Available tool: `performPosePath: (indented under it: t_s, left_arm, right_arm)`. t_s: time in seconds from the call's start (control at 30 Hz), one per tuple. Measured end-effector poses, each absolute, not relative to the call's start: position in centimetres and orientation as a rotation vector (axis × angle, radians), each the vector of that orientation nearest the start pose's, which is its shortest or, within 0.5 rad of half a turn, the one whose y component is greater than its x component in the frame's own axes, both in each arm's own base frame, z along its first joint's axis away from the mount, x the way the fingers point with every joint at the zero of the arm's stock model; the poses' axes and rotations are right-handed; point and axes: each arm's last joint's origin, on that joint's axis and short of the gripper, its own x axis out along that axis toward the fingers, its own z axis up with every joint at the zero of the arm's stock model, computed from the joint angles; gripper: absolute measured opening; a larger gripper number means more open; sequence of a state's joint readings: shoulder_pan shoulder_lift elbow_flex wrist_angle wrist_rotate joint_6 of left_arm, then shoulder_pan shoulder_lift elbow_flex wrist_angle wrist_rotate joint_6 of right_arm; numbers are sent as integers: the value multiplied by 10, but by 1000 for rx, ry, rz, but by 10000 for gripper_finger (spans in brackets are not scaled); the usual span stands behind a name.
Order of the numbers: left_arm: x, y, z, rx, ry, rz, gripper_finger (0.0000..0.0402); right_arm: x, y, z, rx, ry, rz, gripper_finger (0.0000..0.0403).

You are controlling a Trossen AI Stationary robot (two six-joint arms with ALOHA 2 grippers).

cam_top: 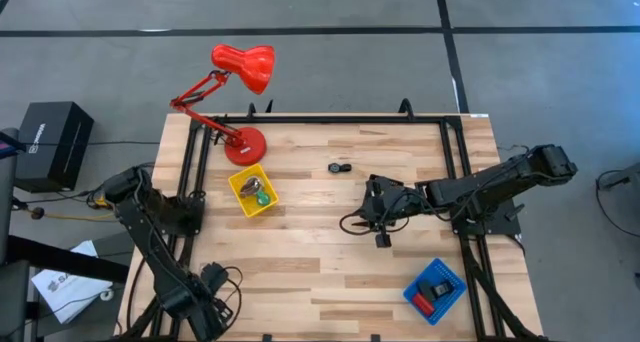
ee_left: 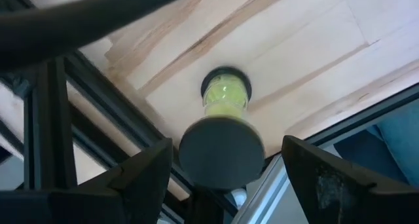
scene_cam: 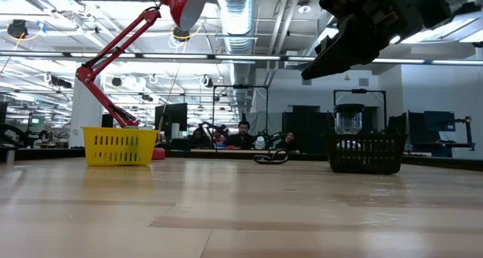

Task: Pick & Place Office items
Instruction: Move the green hourglass to the center of the table

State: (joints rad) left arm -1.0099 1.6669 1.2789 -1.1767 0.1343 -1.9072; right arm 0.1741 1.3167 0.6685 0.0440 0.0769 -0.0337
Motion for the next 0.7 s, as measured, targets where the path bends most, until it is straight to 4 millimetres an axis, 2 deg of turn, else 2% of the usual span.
performPosePath:
  t_s: [0.7]
  left_arm:
    - [146, -259, 230, -816, 1497, 757, 282]
  right_arm:
    - [261, 44, 204, -108, 599, 104, 109]
